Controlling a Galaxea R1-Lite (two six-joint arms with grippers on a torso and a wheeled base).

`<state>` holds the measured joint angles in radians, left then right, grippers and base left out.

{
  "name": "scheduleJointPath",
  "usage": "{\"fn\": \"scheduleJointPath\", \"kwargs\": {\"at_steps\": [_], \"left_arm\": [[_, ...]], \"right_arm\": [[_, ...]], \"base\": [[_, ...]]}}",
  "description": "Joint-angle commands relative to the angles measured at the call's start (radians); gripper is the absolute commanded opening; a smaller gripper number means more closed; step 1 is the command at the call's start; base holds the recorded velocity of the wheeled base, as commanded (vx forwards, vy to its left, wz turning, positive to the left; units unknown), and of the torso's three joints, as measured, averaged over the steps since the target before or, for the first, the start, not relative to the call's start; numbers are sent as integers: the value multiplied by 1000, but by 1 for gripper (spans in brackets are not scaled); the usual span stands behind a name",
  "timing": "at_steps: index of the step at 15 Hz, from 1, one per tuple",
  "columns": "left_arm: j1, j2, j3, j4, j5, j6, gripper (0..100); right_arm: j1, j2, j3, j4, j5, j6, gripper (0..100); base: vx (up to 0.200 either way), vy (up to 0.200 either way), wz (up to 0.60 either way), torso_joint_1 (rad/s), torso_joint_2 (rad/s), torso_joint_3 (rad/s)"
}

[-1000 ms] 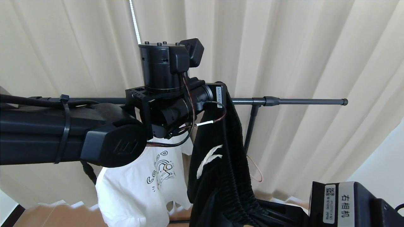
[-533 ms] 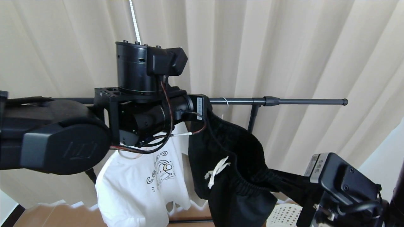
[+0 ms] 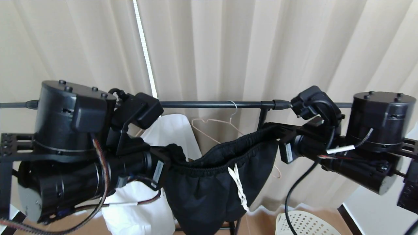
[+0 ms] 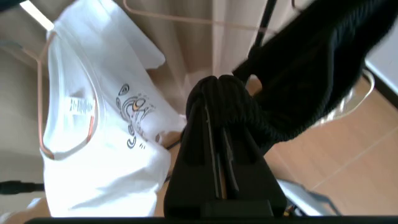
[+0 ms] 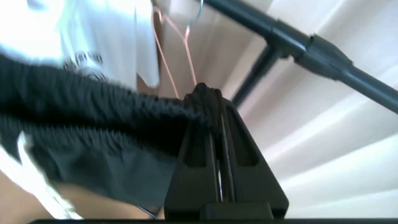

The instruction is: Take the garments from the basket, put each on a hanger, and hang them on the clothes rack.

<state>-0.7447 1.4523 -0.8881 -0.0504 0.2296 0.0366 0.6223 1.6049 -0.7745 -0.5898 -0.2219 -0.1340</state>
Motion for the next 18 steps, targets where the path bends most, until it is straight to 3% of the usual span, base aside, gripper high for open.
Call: {"fn": "scheduleJointPath", "kwargs": {"at_steps": [1,3,4,6,8,9,11,18], "left_arm": [[-101,-66,92,0,7,3,0],[-202,-59,138,-5,5,-14,0],[-239,-55,136,-6,5,-43,0],[-289,-1,97,-9,2,-95,0],[-343,60,35,-9,-1,-158,0],[-351,69,28,-9,-1,-172,0],[-417,123,-31,-9,-1,-310,0],[-420,123,-25,-8,-1,-369,0]], "right_arm": [[23,158,-129,-1,-13,79,0],[51,219,-216,-16,-88,113,0],[77,256,-247,-59,-125,172,0],[122,340,-344,-101,-252,229,0],[145,412,-448,-97,-327,310,0],[146,418,-456,-94,-329,323,0],[146,426,-465,-91,-329,338,0],[126,412,-467,-93,-329,338,0]], "base": [[0,0,0,0,0,0],[0,0,0,0,0,0],[0,0,0,0,0,0],[0,0,0,0,0,0],[0,0,0,0,0,0],[0,0,0,0,0,0],[0,0,0,0,0,0],[0,0,0,0,0,0]]}}
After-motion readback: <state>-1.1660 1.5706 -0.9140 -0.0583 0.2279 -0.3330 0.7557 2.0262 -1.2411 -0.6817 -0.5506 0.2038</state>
